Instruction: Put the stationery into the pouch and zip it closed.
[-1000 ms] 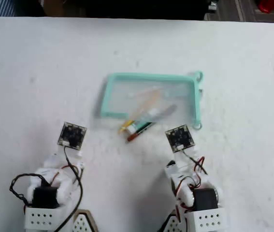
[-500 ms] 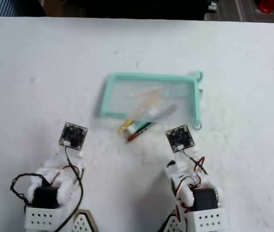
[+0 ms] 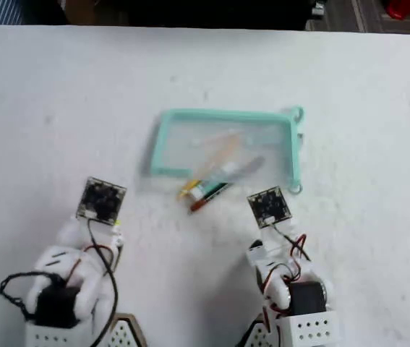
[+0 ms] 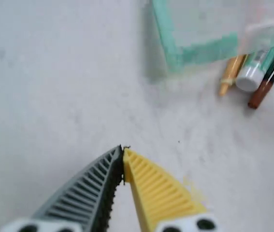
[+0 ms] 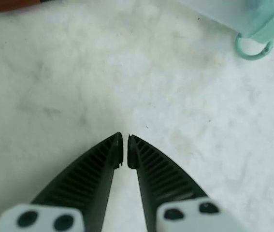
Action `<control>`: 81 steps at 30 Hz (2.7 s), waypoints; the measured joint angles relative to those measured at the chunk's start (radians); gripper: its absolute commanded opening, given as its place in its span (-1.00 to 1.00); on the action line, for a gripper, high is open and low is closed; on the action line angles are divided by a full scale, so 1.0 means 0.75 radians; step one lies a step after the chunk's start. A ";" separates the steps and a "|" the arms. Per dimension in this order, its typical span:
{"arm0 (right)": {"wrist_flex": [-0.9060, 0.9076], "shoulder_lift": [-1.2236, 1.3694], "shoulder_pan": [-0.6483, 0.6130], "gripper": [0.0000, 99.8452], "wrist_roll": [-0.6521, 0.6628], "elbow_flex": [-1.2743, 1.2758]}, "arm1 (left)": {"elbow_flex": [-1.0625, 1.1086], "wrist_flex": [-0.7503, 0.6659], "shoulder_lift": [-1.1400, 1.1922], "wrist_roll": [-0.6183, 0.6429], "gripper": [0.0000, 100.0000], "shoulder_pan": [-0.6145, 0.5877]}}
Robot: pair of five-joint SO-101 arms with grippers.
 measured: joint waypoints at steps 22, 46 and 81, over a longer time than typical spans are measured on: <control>0.000 0.000 0.000 -0.96 0.000 0.000 | -0.063 -0.542 0.000 0.000 -0.95 0.135; -0.305 0.000 0.407 -0.96 0.006 0.000 | 0.153 -0.837 0.012 0.000 -0.95 0.333; -0.601 0.072 0.495 -0.96 0.252 -0.677 | 0.227 -0.888 0.012 0.078 -0.95 0.307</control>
